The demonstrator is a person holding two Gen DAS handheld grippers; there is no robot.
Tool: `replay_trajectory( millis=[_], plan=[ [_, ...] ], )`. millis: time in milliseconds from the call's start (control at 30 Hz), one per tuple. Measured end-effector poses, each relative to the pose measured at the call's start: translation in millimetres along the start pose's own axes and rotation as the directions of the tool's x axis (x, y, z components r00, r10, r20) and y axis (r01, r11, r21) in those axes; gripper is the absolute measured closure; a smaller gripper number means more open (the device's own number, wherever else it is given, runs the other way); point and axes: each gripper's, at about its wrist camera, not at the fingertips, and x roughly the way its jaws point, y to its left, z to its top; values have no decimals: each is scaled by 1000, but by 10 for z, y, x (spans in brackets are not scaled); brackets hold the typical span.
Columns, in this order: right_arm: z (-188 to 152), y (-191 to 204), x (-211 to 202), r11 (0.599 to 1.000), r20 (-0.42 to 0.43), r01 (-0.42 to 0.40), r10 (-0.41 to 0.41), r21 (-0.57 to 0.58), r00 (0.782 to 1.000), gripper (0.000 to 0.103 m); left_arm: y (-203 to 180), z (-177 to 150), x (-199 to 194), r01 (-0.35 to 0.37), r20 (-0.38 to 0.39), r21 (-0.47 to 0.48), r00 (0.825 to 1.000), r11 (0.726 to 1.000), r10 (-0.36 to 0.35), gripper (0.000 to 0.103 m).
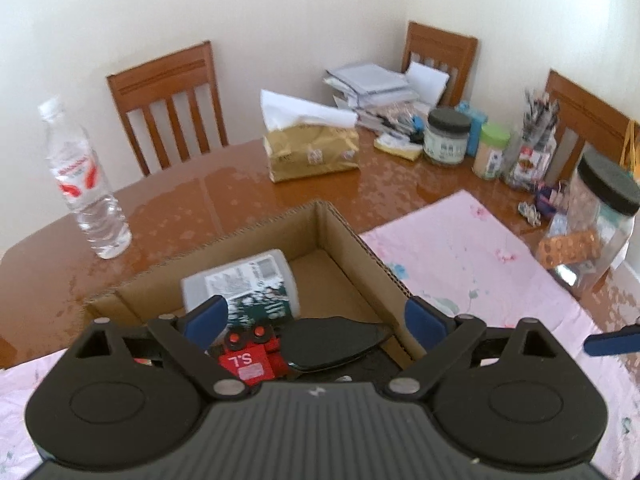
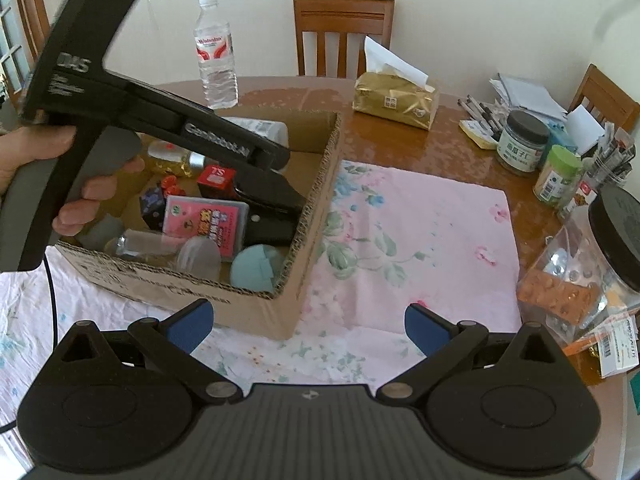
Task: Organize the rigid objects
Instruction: 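Carry the black oval case into the box and open the left tool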
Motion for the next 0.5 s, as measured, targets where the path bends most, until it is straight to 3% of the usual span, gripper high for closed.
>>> replay_trajectory(
  millis=[167,300,500],
  plan=[
    [64,127,-60,1000,-4,2,-1,24,1000,0,61,-78,-447,-62,40,-35,997,997,63,7],
    [116,255,-125,997,-21,60,-59,48,998,0,119,-248,-850,-146,26,-113,988,983,150,3],
    [191,413,-251,986,-57,128,-123,104,991,0,246,-597,-1195,-245,-101,-238,969,940,227,3]
  ],
)
